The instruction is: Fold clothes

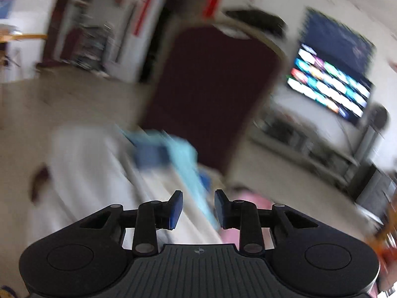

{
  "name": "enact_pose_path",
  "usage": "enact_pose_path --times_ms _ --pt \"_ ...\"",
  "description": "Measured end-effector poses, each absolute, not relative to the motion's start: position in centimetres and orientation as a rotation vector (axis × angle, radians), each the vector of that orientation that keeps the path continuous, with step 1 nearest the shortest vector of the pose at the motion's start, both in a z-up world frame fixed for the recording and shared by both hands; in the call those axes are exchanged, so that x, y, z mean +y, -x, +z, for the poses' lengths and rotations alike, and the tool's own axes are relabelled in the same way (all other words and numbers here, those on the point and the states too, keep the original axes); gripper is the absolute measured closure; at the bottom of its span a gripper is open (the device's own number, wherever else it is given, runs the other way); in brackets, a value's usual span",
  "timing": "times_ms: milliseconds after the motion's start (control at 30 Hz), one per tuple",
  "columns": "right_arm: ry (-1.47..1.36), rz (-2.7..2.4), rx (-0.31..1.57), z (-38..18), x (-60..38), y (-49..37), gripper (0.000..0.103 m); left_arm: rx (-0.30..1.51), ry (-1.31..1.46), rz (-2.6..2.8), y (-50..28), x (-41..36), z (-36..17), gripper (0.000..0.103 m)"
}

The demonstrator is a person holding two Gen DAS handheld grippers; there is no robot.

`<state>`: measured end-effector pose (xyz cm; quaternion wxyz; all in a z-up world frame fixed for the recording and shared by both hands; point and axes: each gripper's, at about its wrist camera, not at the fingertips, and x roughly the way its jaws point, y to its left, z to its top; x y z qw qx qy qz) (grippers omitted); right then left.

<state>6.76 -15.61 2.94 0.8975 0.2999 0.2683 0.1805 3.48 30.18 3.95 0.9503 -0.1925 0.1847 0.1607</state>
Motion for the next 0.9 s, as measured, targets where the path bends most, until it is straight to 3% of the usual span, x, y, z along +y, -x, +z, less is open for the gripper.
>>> enact_pose_path --times_ms 167,333,600,633,667,900 --pt "-0.686 0.448 0.608 2.5 -12.7 -7.9 0.062 0.393 0.494 0.349 -5.6 35.1 4.6 0.066" --pt "-0.674 0.465 0.64 2.2 -11.9 -7.9 0.055 0.435 0.426 0.371 -8.0 35.4 4.6 0.066" --pt "-0.671 0.446 0.643 2.4 -11.7 -7.3 0.054 0.532 0.275 0.466 -10.4 34.8 4.4 0.069" --pt "-0.674 0.444 0.645 2.3 -11.9 -7.3 0.054 0.536 0.265 0.476 -10.4 34.7 4.4 0.077" --pt "-0.677 0.442 0.645 2.2 -12.1 -7.2 0.054 0.533 0.252 0.485 -10.3 34.5 4.5 0.097" --pt "-0.706 0.426 0.634 1.5 -14.7 -6.9 0.053 0.439 0.05 0.488 -8.1 29.8 6.6 0.1"
